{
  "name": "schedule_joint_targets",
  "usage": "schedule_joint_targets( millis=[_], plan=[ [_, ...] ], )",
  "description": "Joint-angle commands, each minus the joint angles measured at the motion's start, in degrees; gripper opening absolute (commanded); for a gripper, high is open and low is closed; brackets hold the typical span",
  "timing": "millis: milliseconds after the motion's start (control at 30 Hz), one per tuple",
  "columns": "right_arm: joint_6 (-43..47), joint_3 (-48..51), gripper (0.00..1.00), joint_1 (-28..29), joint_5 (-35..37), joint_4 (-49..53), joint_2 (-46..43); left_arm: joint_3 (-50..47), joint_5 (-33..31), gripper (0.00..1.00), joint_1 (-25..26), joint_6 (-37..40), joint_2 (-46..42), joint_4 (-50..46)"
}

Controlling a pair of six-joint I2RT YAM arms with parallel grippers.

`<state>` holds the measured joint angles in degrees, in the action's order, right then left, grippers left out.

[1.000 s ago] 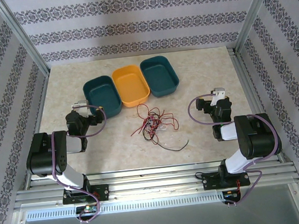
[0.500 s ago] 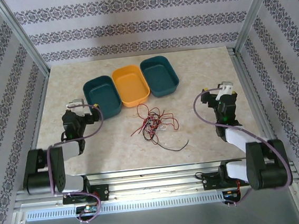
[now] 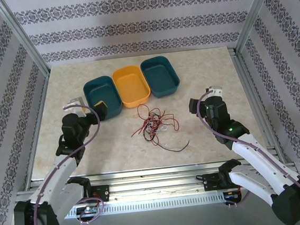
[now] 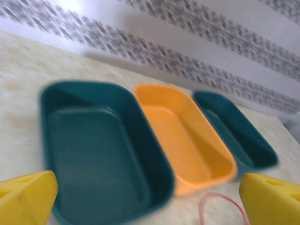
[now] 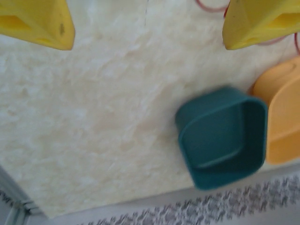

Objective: Untangle the cables

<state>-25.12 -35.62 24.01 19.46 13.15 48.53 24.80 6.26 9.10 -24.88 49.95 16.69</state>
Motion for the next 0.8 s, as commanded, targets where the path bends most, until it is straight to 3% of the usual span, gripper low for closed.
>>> schedule_joint_targets(
  millis=[0,200,333,433,600,767],
  plan=[
    [-8.20,-2.47,0.75,3.75,1.04,13.10,0.73,0.78,-4.96,1.00,7.49,-6.70,-2.18,-9.80],
    [-11.74,-6.30,0.64,8.61,-5.01,15.68,10.15,-1.43,-5.62,0.99,20.90,-11.76,1.46,-5.96],
    [-11.62,-9.64,0.57,9.65,-8.01,15.22,17.03,1.82,-7.16,0.99,28.34,-7.04,8.59,-5.10],
    [-11.41,-12.51,0.55,9.91,-9.41,15.59,21.52,6.13,-5.83,0.99,30.29,-5.11,15.39,-7.56],
    [-12.60,-13.56,0.55,10.26,-11.41,14.57,24.54,8.16,-0.88,1.00,31.32,-5.68,23.17,-2.59],
    [-14.06,-11.70,0.55,10.18,-12.71,12.65,24.74,11.53,3.55,0.88,31.41,-3.74,28.55,-3.28]
  ],
)
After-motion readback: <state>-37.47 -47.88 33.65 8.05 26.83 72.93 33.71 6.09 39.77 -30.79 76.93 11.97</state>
